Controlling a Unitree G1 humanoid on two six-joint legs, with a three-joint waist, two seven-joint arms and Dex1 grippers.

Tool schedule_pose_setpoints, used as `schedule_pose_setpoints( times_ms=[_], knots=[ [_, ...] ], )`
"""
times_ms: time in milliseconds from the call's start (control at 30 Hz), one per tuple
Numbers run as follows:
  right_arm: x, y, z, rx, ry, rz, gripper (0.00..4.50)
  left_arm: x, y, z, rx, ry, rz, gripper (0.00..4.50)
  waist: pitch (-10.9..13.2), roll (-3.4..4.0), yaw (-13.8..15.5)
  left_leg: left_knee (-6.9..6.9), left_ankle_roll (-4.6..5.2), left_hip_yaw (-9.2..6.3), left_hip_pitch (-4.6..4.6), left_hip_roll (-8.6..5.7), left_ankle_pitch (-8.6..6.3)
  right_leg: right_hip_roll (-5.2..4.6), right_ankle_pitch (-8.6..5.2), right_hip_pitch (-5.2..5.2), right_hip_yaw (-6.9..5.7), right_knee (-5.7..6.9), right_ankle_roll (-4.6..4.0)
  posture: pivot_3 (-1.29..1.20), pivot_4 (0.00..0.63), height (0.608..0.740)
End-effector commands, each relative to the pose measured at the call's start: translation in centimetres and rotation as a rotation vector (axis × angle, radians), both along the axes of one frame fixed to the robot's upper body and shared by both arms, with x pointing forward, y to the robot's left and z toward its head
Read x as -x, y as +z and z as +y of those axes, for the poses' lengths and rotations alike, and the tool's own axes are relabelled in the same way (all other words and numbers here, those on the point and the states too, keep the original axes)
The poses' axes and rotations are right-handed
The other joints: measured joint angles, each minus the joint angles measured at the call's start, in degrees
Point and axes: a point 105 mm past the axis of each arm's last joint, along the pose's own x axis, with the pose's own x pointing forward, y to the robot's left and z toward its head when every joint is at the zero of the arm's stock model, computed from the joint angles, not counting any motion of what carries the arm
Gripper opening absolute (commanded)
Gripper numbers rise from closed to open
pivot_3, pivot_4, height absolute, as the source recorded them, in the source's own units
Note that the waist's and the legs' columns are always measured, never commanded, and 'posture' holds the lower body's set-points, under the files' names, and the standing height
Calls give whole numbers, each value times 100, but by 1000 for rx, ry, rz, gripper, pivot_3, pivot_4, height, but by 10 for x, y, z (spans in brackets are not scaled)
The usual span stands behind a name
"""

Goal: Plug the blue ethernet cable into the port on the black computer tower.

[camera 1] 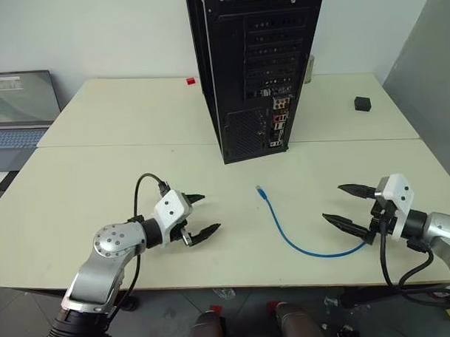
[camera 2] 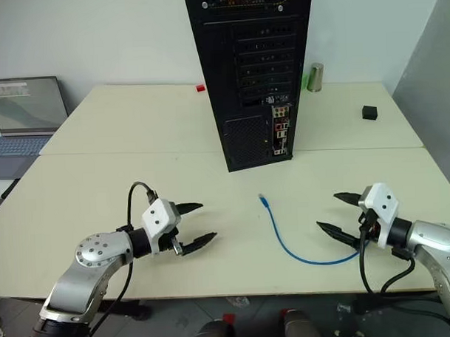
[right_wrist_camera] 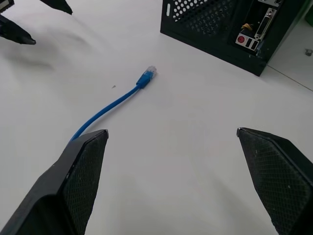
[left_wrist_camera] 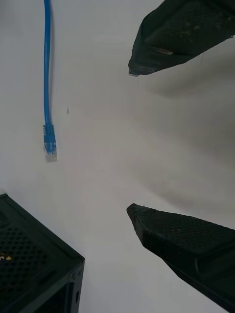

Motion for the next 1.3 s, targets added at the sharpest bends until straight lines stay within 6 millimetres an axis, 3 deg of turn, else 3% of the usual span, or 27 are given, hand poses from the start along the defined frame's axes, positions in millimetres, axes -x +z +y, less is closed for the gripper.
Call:
schedule_pose_setpoints(
  times_ms=[33,400,533,700,900,1033,1133,1300],
  knots=[
    [1,12,-2,21,2,-55,4475,3,11,-7,28,-40,-34,4500,0,0,3,0,0,0,0,-1,0,0,0,0,0,0,0,0,150,740],
    [-1,13,5,13,12,-58,4475,2,13,-10,11,-36,-62,4500,0,0,2,0,0,0,0,-1,0,2,0,0,0,0,0,0,150,740],
    [0,14,27,-63,41,-48,4475,1,10,-9,-6,-17,-46,4500,0,0,1,0,0,-1,0,1,0,2,0,0,-1,0,0,0,150,740],
    [-19,9,58,-208,-69,-91,4475,-3,8,-10,-24,-3,-43,4500,-1,-2,-16,-1,0,-3,2,4,0,4,0,0,0,2,0,0,150,740],
    [-35,-15,95,-247,-104,-49,4475,-8,11,-11,1,-2,-43,4500,-4,-5,0,1,-1,-2,-4,2,0,20,0,-5,1,2,0,0,150,740],
    [-43,-47,121,-204,-118,6,4475,-4,12,-17,35,-34,-18,4500,-4,-6,-5,1,-1,-3,-6,6,1,23,1,-11,0,4,-1,0,150,740],
    [-45,-64,127,-199,-142,47,4475,-3,12,-18,41,-37,-13,4500,-4,-5,-7,1,-1,-3,-6,6,1,22,1,-11,0,5,-2,0,150,740],
    [-58,-73,128,-180,-232,11,4475,-1,13,-21,45,-45,-15,4500,-7,-10,-9,2,-1,-4,-4,6,1,22,1,-10,0,5,-2,0,150,740]
  ],
)
